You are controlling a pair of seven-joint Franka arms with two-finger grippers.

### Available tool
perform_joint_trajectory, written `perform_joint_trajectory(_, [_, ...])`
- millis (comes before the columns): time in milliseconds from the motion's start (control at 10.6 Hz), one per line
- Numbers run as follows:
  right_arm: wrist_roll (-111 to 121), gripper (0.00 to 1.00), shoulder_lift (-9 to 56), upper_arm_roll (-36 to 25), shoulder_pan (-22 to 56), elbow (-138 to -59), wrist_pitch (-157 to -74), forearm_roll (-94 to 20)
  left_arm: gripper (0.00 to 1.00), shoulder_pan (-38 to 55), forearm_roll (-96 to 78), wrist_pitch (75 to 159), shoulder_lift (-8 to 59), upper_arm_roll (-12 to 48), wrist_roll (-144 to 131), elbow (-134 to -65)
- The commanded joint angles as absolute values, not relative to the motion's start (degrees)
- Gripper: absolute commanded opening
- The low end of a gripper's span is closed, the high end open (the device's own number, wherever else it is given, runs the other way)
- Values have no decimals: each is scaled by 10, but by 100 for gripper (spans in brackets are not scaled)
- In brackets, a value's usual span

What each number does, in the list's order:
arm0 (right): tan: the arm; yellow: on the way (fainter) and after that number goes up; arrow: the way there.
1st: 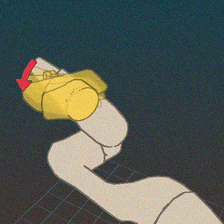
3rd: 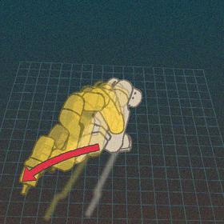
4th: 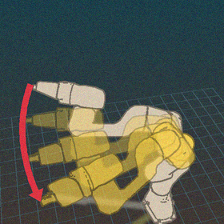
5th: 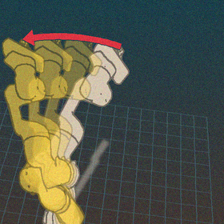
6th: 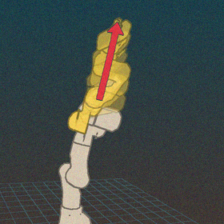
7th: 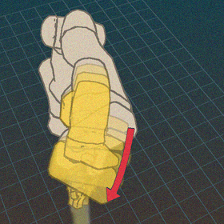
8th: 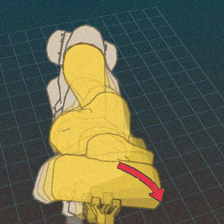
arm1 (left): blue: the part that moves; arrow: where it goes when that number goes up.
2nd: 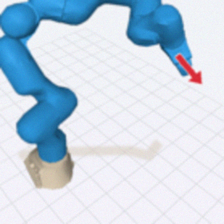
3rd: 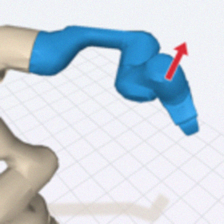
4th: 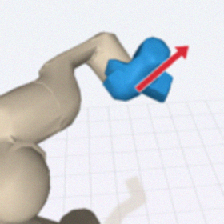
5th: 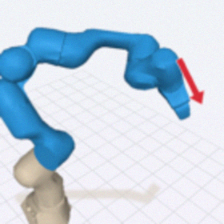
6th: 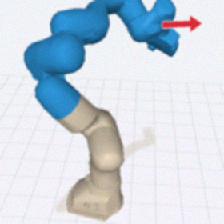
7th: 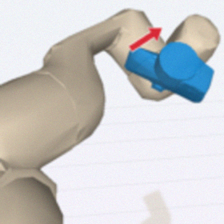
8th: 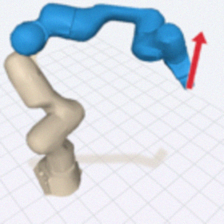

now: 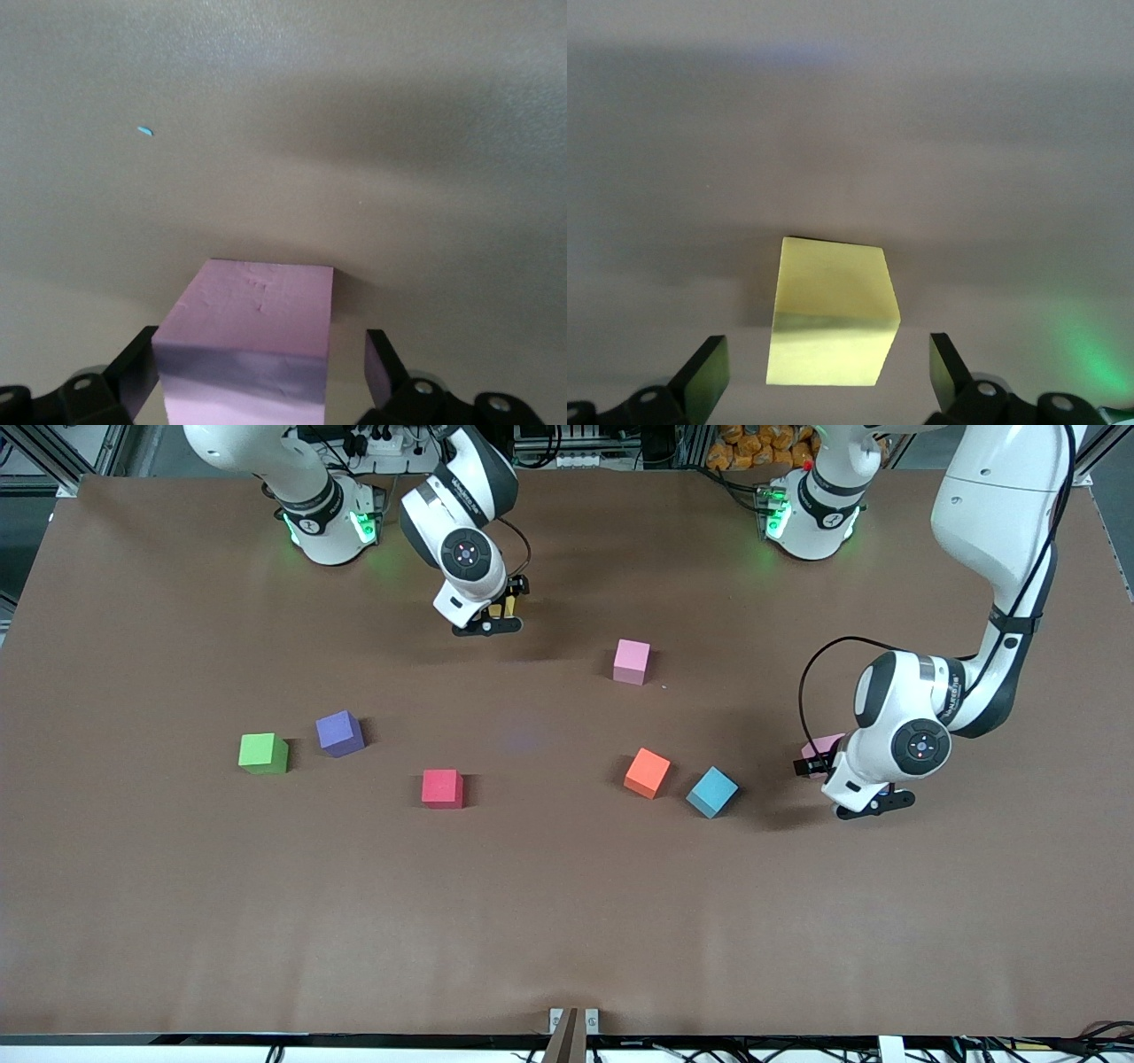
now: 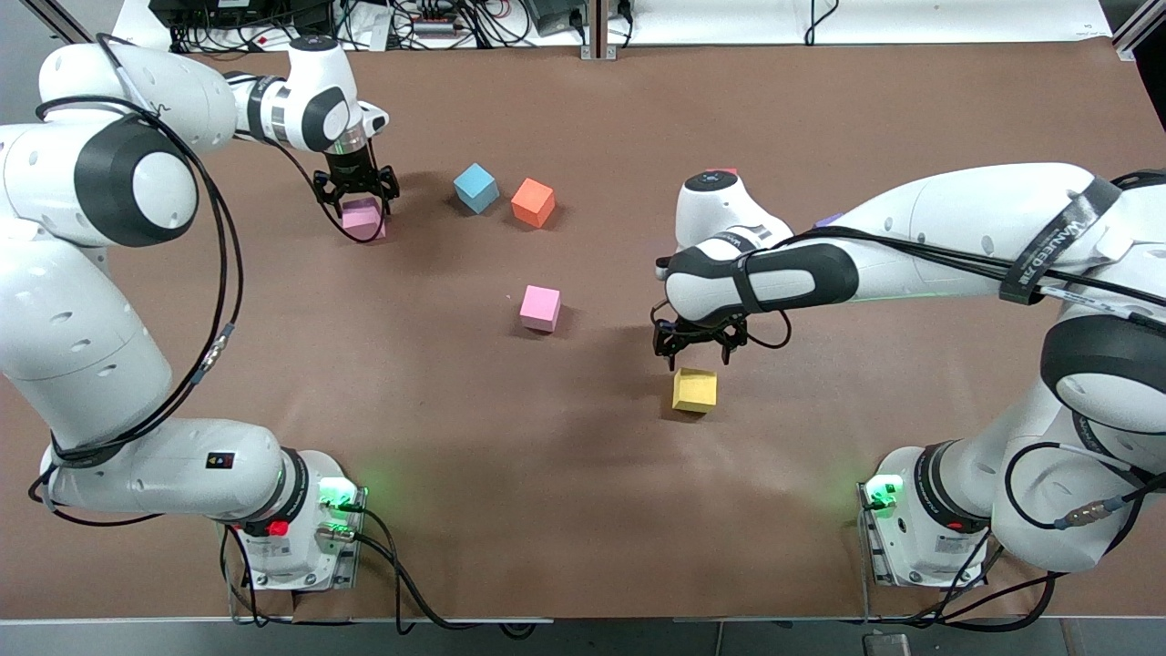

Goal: Arrange blocks into number 1
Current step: 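Grasp the yellow cube with the right gripper while the left gripper grasps pink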

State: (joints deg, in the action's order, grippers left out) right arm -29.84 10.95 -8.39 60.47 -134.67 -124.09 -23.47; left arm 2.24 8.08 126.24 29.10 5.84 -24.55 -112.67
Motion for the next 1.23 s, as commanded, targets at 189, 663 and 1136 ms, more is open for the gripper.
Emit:
perform_joint_trajectory(189, [-298, 100, 134, -86, 620, -1349, -1254, -247, 0, 25, 98, 1269, 287, 60, -264, -1133])
perform_joint_trajectory(663, [-305, 82, 154, -78, 630, -1351, -1269, -260, 0, 25, 98, 1269, 286, 61, -263, -1132])
perform_joint_trajectory(1136, [-325, 68, 156, -68, 629, -1349, -1278, -274, 0, 26, 98, 1265, 280, 61, -263, -1128])
